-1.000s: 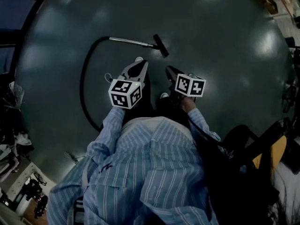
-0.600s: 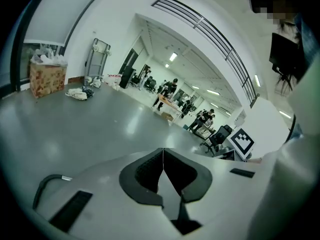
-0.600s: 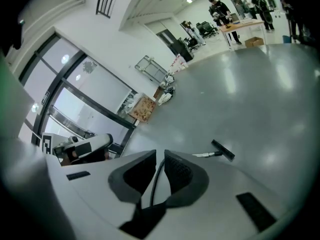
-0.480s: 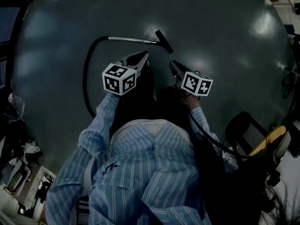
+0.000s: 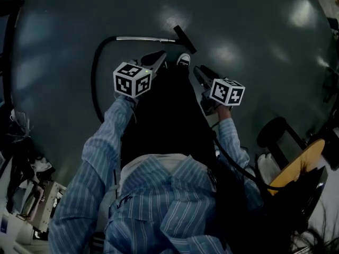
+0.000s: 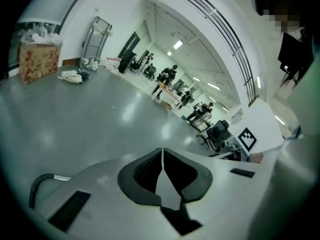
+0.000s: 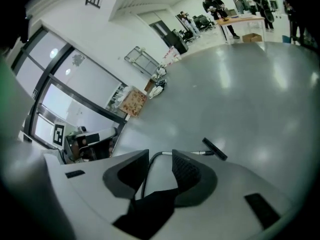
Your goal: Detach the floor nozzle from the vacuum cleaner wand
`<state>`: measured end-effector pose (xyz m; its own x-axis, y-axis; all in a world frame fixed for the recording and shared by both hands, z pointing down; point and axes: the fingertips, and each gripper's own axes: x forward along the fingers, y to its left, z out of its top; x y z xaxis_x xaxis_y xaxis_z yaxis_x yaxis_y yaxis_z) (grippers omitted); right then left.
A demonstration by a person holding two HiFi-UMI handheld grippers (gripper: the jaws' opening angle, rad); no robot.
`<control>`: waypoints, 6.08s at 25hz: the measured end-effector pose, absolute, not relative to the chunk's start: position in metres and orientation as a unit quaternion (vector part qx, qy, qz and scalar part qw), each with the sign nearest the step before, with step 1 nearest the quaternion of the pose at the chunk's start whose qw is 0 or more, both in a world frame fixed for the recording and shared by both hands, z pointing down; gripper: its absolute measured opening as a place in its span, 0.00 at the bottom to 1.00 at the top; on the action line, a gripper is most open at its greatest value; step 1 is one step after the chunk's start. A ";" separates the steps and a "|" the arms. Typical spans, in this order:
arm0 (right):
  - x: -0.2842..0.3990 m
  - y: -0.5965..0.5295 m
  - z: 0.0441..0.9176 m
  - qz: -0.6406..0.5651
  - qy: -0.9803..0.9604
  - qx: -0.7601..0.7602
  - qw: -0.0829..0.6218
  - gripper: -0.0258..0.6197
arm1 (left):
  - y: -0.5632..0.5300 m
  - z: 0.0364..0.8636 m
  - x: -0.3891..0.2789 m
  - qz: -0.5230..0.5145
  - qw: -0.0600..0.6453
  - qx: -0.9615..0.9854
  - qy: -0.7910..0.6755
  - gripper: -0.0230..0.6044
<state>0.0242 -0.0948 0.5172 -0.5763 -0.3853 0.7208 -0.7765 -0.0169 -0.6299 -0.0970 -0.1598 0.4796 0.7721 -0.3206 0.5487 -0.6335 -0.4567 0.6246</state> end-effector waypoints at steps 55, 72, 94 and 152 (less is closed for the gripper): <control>0.116 -0.143 1.158 0.397 -0.663 0.332 0.540 0.42 | -0.174 1.204 -0.024 0.655 0.111 0.747 0.029 0.34; 0.243 -0.120 1.154 0.468 -0.574 0.386 0.550 0.42 | -0.168 1.193 -0.038 0.664 0.138 0.733 0.054 0.34; 0.106 -0.117 0.841 0.584 -0.632 0.421 0.288 0.42 | -0.139 0.844 -0.020 0.507 0.357 0.776 -0.114 0.34; 0.131 0.008 0.376 0.469 -0.746 0.417 0.223 0.11 | -0.017 0.325 0.012 0.081 0.400 0.790 -0.457 0.05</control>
<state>0.1310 0.0080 0.3758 -0.5538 -0.4129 0.7230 -0.8306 0.2129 -0.5146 0.0116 -0.0168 0.3247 0.5685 -0.6577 0.4942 -0.7876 -0.2617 0.5578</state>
